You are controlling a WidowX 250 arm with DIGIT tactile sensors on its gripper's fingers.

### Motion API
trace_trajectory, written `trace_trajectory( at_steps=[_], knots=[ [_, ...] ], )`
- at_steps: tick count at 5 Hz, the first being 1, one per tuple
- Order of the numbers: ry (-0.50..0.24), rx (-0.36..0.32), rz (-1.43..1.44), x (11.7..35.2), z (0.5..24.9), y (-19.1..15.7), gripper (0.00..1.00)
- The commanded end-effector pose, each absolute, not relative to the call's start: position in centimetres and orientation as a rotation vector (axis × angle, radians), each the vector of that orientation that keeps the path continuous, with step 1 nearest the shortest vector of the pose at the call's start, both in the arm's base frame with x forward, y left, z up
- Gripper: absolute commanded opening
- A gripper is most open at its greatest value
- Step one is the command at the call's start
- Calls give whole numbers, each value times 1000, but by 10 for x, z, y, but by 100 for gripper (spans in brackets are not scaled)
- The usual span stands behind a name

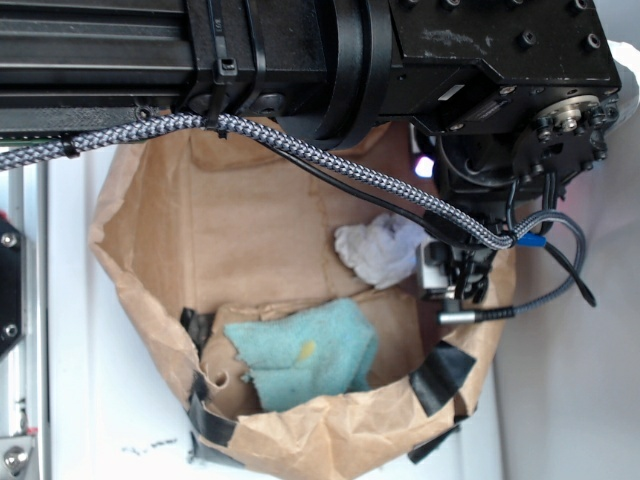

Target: Grab the white paper.

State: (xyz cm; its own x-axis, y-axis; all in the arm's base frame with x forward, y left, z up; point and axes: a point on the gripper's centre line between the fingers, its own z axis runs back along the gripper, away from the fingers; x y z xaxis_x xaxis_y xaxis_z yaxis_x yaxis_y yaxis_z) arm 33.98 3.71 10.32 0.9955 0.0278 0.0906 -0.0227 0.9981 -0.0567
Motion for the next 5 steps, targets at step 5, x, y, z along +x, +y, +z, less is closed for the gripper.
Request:
trace_trajectory(
  at_steps=[5],
  knots=[
    [-103, 56, -67, 328, 62, 16, 100]
  ],
)
